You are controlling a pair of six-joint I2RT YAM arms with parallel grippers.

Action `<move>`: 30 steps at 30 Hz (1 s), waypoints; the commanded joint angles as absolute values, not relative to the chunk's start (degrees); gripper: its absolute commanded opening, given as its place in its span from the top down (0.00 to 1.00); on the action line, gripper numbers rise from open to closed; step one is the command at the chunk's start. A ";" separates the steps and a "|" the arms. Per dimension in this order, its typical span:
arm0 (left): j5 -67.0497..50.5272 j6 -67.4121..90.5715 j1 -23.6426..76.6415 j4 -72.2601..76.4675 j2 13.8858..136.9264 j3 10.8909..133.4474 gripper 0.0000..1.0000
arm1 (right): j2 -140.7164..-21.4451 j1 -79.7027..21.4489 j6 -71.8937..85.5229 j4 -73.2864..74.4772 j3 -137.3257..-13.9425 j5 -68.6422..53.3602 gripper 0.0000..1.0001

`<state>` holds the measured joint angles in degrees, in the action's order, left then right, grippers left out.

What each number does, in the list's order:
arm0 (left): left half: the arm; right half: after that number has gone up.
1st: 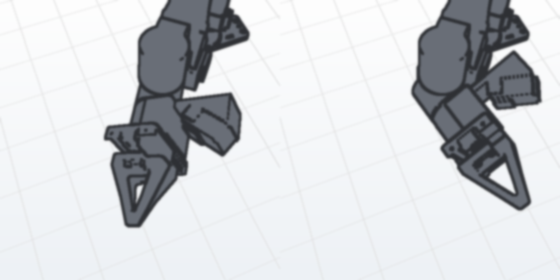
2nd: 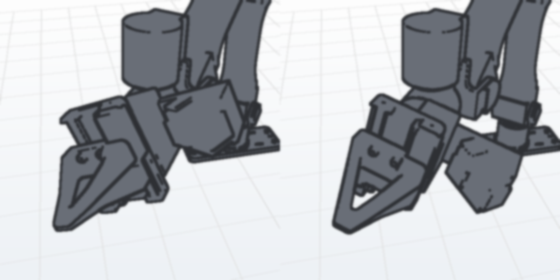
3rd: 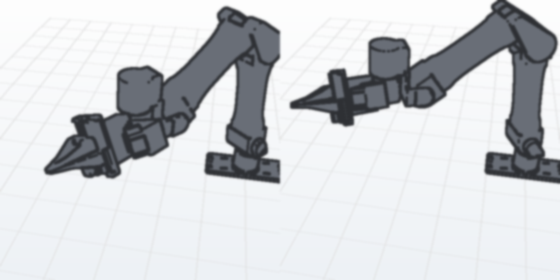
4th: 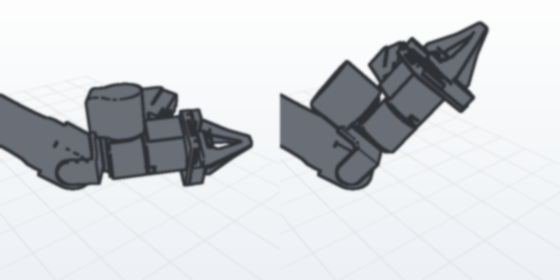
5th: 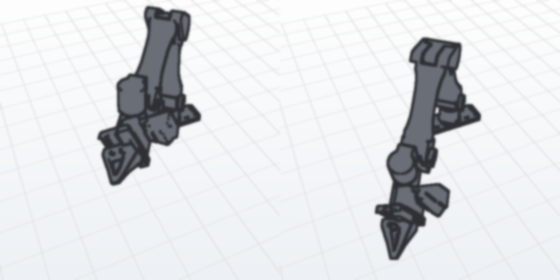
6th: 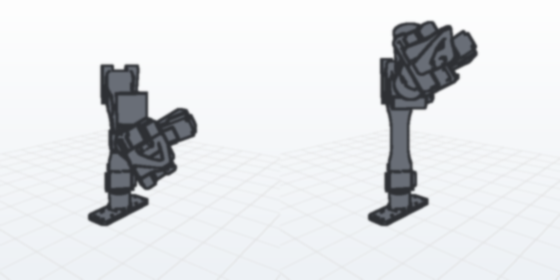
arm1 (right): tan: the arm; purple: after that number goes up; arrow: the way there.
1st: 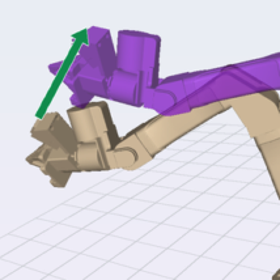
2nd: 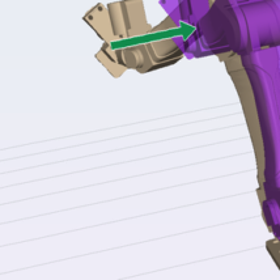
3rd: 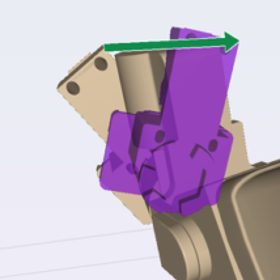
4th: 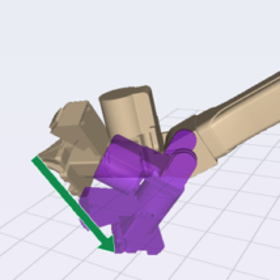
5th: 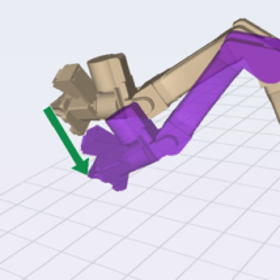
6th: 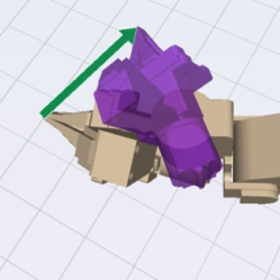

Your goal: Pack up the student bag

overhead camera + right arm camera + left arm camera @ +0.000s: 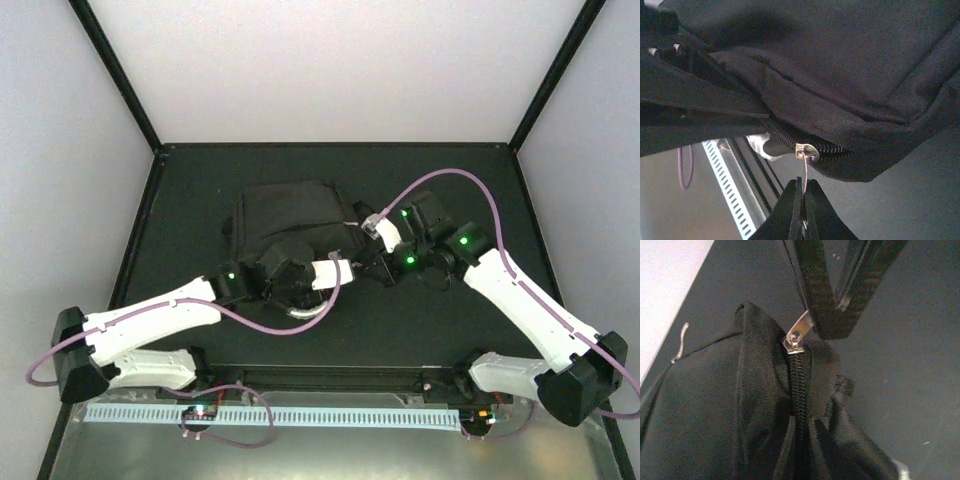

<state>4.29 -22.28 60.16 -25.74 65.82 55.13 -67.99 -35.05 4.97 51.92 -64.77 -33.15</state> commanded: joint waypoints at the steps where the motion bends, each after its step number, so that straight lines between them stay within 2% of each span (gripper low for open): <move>1: 12.94 -22.91 60.21 -30.62 66.40 56.69 0.98 | -65.63 -35.24 3.73 51.42 -65.95 -34.15 0.98; 11: 18.68 -27.18 60.21 -31.43 56.87 53.23 0.99 | -67.92 -35.22 2.85 59.11 -67.06 -18.62 0.98; 16: 17.52 -28.96 60.21 -31.64 50.02 51.67 0.98 | -72.33 -35.20 3.38 56.79 -67.33 -17.83 0.98; 25: 5.64 -29.83 60.19 -26.60 35.83 45.91 0.98 | -77.35 -35.19 6.81 47.36 -66.87 -19.25 0.98; 30: 4.98 -29.47 60.12 -27.59 34.21 45.40 0.99 | -80.70 -35.14 8.38 43.14 -65.53 -17.92 0.98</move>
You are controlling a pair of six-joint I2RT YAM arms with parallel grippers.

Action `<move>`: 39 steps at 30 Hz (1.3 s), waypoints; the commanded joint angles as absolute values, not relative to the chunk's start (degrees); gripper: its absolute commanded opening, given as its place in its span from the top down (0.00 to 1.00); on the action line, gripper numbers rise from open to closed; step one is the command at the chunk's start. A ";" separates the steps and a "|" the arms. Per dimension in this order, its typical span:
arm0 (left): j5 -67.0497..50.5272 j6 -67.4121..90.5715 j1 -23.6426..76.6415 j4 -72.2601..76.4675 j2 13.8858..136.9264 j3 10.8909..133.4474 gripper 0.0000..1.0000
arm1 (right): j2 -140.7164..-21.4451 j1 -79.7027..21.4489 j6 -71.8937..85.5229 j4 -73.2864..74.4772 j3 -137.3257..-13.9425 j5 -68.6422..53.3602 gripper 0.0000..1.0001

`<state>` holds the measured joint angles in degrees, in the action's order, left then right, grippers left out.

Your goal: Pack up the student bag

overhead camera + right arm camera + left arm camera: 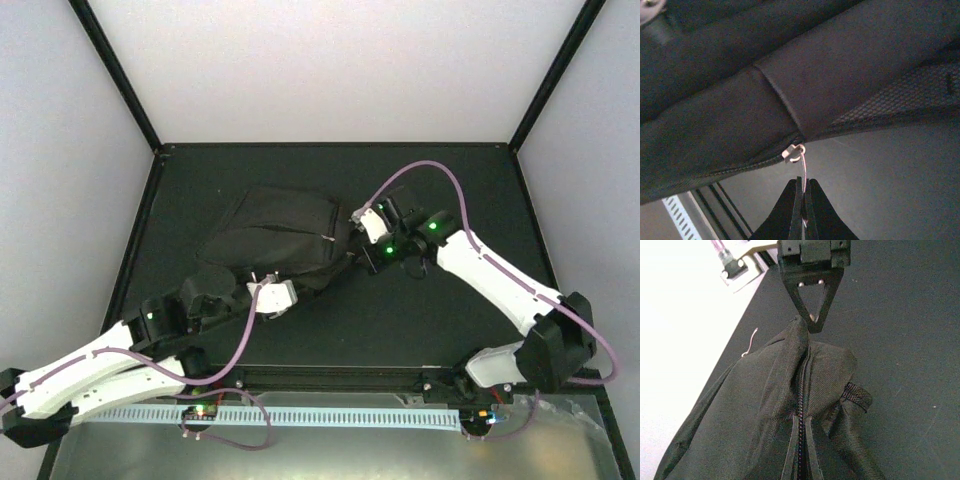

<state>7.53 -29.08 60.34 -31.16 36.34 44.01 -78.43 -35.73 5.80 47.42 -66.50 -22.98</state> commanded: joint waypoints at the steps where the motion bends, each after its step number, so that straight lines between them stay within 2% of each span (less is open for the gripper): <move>1: 4.69 -29.38 60.12 -27.95 34.24 45.39 0.98 | -80.96 -35.14 8.69 42.31 -65.18 -17.27 0.98; 8: 2.61 -27.08 60.12 -28.55 35.38 44.61 0.98 | -78.77 -34.32 10.96 37.87 -62.49 -11.13 0.96; 13: 1.94 -25.49 60.12 -25.69 32.91 43.65 0.98 | -80.51 -33.59 11.41 36.09 -61.88 -11.20 0.97; 16: 0.49 -24.91 60.12 -24.48 32.53 43.12 0.98 | -81.62 -33.57 12.01 34.65 -61.92 -11.53 0.94; 18: 0.42 -24.56 60.03 -24.29 33.43 42.54 0.98 | -80.72 -33.60 12.29 33.97 -61.57 -11.01 0.88; 20: 0.29 -23.47 60.07 -23.82 35.02 41.80 0.98 | -78.67 -33.60 12.37 33.59 -60.90 -10.36 0.73; 26: -1.36 -19.94 60.07 -18.02 39.22 38.15 0.98 | -68.21 -33.38 13.10 33.22 -56.73 -7.63 0.52; 31: -2.16 -17.09 60.09 -8.87 44.71 34.11 0.98 | -59.00 -32.63 16.09 33.01 -52.63 -0.78 0.35; 36: -1.39 -15.07 59.98 0.44 55.43 35.10 0.98 | -50.75 -32.64 18.28 28.06 -47.28 1.81 0.27; 39: 0.85 -14.57 59.90 3.22 62.80 39.12 0.99 | -48.75 -32.67 18.78 28.33 -47.14 3.35 0.27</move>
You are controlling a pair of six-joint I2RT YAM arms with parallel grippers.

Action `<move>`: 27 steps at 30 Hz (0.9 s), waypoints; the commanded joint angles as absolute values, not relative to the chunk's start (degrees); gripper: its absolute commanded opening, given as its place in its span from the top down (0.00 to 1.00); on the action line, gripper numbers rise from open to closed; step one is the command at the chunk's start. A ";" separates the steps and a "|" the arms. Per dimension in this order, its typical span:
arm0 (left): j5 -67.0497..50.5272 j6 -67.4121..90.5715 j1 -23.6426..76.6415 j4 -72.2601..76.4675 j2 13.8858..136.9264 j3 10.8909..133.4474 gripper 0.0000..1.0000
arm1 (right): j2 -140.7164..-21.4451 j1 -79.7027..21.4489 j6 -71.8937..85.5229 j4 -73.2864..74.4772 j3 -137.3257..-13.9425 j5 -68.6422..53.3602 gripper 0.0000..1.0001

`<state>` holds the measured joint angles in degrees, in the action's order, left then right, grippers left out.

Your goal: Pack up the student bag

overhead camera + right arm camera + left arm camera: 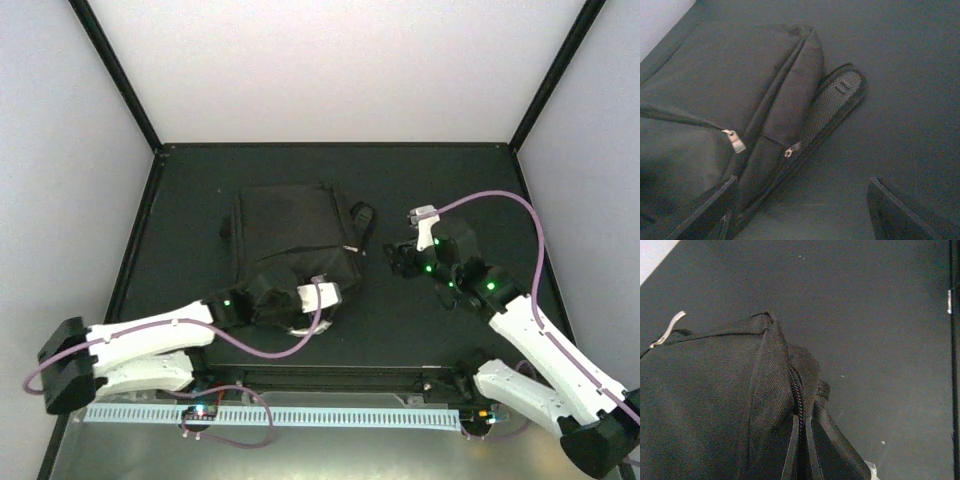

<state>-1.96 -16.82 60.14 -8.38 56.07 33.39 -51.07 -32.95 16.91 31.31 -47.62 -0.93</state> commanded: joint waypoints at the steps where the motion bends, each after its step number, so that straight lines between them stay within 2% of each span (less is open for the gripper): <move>1: 1.33 -15.02 59.80 4.02 65.17 40.44 0.98 | -48.36 -32.63 18.85 28.64 -47.26 4.09 0.27; 10: -2.85 -18.91 53.77 13.78 85.71 49.46 0.99 | -42.47 -32.52 20.06 29.45 -45.38 9.18 0.27; 17: -6.53 -14.60 51.24 14.23 99.15 62.90 0.98 | -39.11 -32.43 21.27 29.10 -44.12 13.49 0.27; 27: -8.74 -12.74 49.68 15.16 107.72 70.17 0.98 | -35.73 -32.44 21.00 29.00 -43.18 16.66 0.26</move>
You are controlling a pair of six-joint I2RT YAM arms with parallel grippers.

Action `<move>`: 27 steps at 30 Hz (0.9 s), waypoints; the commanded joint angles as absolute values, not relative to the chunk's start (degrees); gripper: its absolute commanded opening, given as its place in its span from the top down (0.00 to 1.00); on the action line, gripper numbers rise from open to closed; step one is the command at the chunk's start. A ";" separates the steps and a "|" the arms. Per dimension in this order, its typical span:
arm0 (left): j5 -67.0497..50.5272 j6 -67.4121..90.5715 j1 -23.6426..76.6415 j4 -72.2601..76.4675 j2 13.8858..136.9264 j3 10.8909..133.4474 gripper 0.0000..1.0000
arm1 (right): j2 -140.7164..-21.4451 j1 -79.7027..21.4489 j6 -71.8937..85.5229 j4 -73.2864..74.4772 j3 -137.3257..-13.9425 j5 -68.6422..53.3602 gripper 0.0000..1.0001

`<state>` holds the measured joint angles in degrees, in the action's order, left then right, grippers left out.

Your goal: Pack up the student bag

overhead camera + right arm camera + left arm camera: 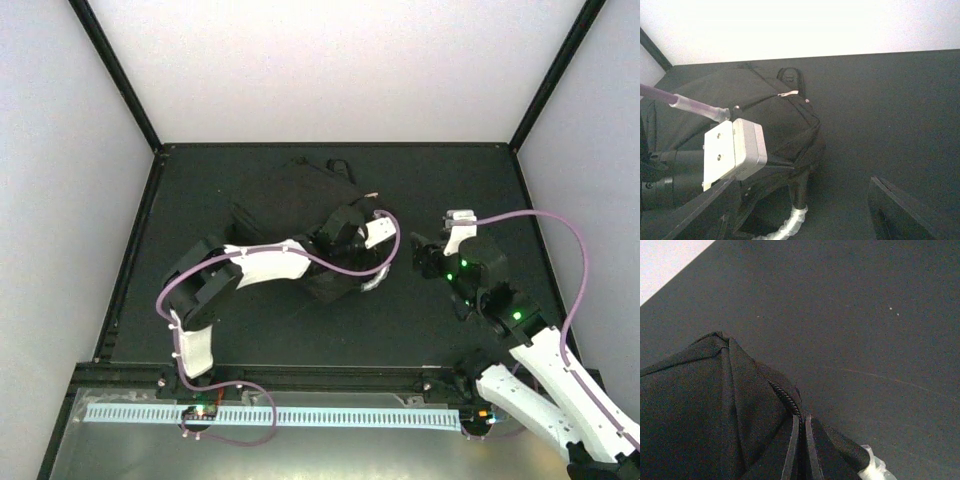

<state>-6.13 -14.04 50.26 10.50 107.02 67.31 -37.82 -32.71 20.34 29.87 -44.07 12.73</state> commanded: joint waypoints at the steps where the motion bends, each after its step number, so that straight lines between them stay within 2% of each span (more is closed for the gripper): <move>1: -9.02 -12.30 49.64 15.91 106.86 69.60 0.88 | -34.87 -32.45 21.27 28.89 -42.99 17.64 0.26; 2: -9.17 -11.74 49.57 17.57 105.71 68.60 0.72 | -33.93 -32.43 21.28 28.54 -42.67 18.33 0.26; 4: -9.61 -11.47 49.59 19.87 102.15 66.01 0.33 | -32.16 -32.45 20.83 27.47 -41.76 19.22 0.25; 6: -9.08 -11.54 49.59 20.87 97.51 63.48 0.17 | -31.39 -32.48 20.22 27.05 -41.55 19.60 0.23; 9: -5.50 -10.83 49.57 17.42 88.89 60.02 0.02 | -31.14 -32.48 19.27 26.83 -41.99 20.46 0.22; 16: 9.82 -2.85 48.02 6.29 67.53 50.50 0.01 | -27.95 -32.48 11.86 18.16 -38.49 21.52 0.00; 21: 17.73 3.67 41.66 -4.17 55.55 44.92 0.01 | -20.73 -32.52 2.30 1.52 -27.91 20.94 0.01; 27: 16.77 5.93 35.03 1.64 35.11 27.83 0.01 | -20.00 -32.45 -2.07 -7.04 -20.85 26.28 0.01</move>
